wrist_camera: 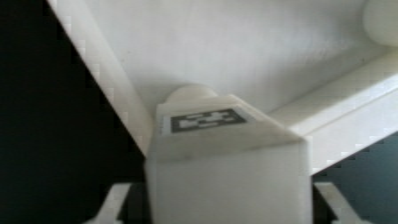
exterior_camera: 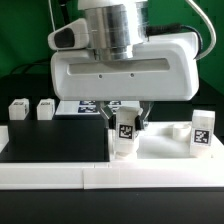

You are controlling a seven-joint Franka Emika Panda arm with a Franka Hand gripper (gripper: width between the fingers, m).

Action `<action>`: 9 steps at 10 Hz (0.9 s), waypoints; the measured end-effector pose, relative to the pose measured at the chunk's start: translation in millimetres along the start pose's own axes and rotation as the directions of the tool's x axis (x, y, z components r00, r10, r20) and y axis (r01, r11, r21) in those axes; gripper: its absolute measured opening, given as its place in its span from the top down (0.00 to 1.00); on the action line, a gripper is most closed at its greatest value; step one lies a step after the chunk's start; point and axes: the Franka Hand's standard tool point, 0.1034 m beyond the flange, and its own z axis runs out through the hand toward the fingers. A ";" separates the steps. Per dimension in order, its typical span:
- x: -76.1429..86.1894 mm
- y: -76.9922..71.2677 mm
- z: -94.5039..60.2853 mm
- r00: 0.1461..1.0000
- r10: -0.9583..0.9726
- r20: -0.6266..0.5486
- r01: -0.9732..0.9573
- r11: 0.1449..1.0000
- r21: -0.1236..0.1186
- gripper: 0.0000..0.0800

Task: Assemble square table

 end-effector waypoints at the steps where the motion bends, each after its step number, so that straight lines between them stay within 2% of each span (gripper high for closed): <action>1: 1.3 2.8 0.1 0.989 0.150 0.008 -0.150 0.988 0.016 0.62; 2: 1.4 5.0 1.1 0.957 0.290 0.025 -0.290 0.956 0.036 0.62; 3: 2.2 7.3 1.7 0.873 0.485 0.054 -0.488 0.871 0.054 0.63; 4: 3.1 9.6 2.0 0.757 0.648 0.083 -0.653 0.755 0.056 0.63; 6: 4.0 12.6 2.4 0.638 0.761 0.113 -0.769 0.636 0.058 0.63; 9: 2.5 12.0 2.6 0.677 0.730 0.101 -0.736 0.673 0.069 0.63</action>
Offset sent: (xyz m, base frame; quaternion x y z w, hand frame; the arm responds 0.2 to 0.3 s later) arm 0.0035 0.0073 -0.0079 0.0510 -0.0684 0.4768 0.8749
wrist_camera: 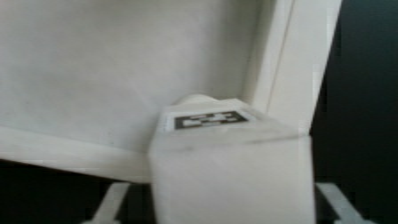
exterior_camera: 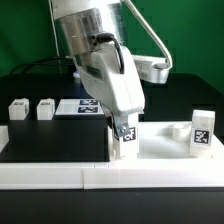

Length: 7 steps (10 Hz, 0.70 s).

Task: Assemble square table

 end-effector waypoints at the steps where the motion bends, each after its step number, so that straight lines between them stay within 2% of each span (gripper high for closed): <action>1: -3.1 -1.2 0.3 0.980 -0.200 -0.012 0.200 0.980 -0.011 0.40; 2: -9.8 -3.9 -0.4 0.902 -0.432 -0.021 0.431 0.902 -0.034 0.25; 5: -11.6 -3.9 0.6 0.763 -0.647 -0.012 0.646 0.762 -0.042 0.19; 6: -11.2 -3.3 1.3 0.673 -0.740 -0.012 0.738 0.672 -0.055 0.19; 7: -11.3 -2.6 3.2 0.510 -0.860 -0.013 0.857 0.509 -0.083 0.19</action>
Offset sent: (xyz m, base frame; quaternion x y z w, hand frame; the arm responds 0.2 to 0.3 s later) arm 0.0000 0.0000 0.0000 0.0000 0.0000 -0.1938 0.9810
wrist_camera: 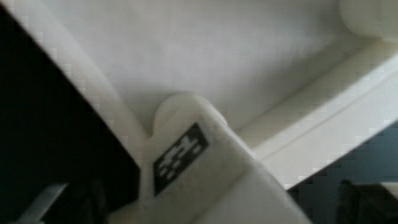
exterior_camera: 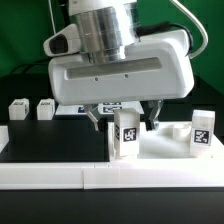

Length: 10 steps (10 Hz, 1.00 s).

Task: Assemble square table

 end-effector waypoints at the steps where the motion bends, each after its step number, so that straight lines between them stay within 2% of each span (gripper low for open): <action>1: 0.8 -1.1 -0.8 0.991 -0.135 -0.003 0.135 0.991 -0.018 0.19; 2: 2.8 0.0 -1.6 0.956 -0.293 -0.005 0.293 0.956 -0.028 0.19; 5: 2.3 -0.2 -0.8 0.972 -0.234 -0.006 0.234 0.972 -0.025 0.24; 6: 2.2 -0.4 -0.7 0.985 -0.173 -0.007 0.173 0.985 -0.024 0.46; 7: 2.3 0.1 -0.7 0.994 -0.108 -0.009 0.108 0.994 -0.024 0.46; 8: 3.0 2.0 -0.8 0.999 -0.031 -0.011 0.031 0.999 -0.022 0.63; 10: 4.0 4.4 -1.2 0.975 0.221 -0.016 -0.222 0.975 -0.012 0.63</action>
Offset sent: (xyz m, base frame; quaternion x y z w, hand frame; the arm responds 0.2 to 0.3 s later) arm 0.0000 0.0000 0.0000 0.0000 0.0000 0.0650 0.9979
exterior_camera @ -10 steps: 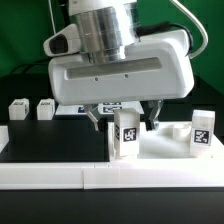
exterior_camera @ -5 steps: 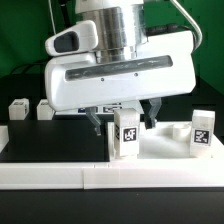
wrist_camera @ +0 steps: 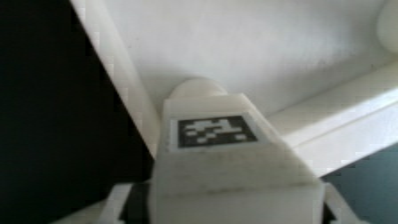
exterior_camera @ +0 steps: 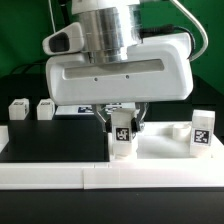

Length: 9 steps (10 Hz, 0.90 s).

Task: Assemble square table

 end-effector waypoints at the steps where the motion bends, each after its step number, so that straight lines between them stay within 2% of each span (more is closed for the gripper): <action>1: 0.2 0.8 0.0 0.989 0.151 0.003 -0.151 0.989 0.004 0.63; 2: -0.7 1.6 0.7 0.935 0.355 0.001 -0.355 0.935 -0.001 0.63; 4: -2.6 1.2 2.5 0.733 0.680 0.006 -0.680 0.733 0.003 0.63; 6: -2.2 3.9 2.3 0.567 0.823 0.039 -0.823 0.567 0.019 0.63; 7: -2.6 4.7 2.5 0.543 0.838 0.049 -0.840 0.542 0.023 0.63; 9: -3.4 4.3 3.2 0.582 0.812 0.049 -0.813 0.581 0.023 0.62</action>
Offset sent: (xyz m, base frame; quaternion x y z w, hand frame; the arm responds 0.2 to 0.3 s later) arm 0.0203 0.0318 -0.0053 0.0438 -0.0322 0.4533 0.8897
